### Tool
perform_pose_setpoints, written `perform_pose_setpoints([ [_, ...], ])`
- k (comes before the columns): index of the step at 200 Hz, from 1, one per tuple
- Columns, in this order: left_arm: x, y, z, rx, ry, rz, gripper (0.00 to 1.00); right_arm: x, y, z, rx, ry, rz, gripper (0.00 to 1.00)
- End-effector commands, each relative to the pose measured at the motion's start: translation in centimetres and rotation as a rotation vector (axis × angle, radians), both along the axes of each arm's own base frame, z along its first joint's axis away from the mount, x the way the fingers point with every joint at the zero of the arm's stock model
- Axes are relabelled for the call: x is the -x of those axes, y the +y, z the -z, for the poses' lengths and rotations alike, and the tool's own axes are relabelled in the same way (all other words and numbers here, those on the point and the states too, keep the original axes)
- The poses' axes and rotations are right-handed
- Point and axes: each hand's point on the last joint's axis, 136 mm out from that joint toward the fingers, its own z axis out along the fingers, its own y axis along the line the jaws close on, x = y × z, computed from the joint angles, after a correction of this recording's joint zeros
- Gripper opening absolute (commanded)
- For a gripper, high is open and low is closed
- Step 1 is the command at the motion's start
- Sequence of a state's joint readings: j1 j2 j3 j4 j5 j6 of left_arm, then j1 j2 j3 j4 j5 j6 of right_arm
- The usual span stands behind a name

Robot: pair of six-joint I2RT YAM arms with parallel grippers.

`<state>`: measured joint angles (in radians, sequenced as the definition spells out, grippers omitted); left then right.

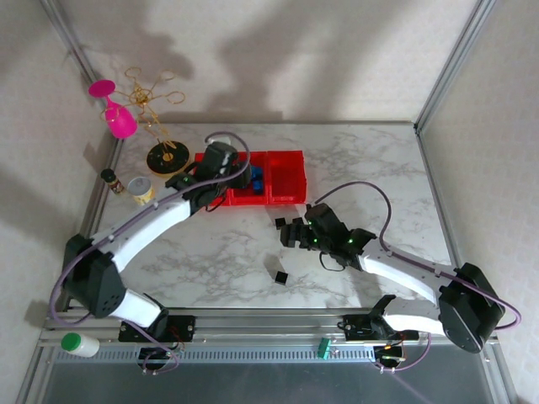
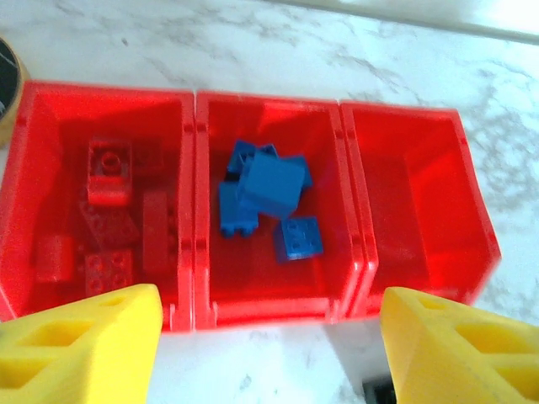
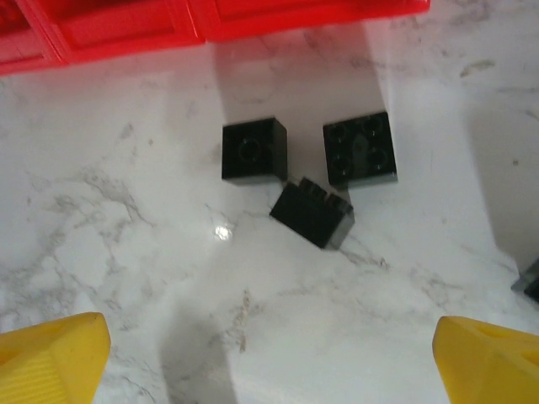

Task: Sort the legos into containers by color
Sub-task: Pick up the lego from the bottom-center of the table.

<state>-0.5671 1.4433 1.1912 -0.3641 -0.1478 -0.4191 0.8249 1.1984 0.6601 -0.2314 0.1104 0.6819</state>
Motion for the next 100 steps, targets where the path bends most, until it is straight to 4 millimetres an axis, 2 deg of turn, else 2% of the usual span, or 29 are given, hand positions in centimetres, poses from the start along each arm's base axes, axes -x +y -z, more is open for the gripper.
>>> perform_pose_setpoints([
  [1, 3.1, -0.7, 0.8, 0.069, 0.023, 0.066, 0.72, 1.1, -0.8, 0.3, 0.047, 0.027, 0.037, 0.99],
  [54, 9.6, -0.7, 3.9, 0.132, 0.079, 0.140, 0.85, 4.2, -0.8, 2.2, 0.084, 0.086, 0.083, 0.99],
  [84, 11.7, 0.3, 5.1, 0.174, 0.082, 0.125, 0.99, 6.0, -0.4, 3.3, 0.130, 0.110, 0.094, 0.99],
  [100, 12.6, 0.4, 5.7, 0.201, 0.082, 0.137, 1.00, 7.0, -0.1, 4.0, 0.142, 0.127, 0.111, 0.99],
])
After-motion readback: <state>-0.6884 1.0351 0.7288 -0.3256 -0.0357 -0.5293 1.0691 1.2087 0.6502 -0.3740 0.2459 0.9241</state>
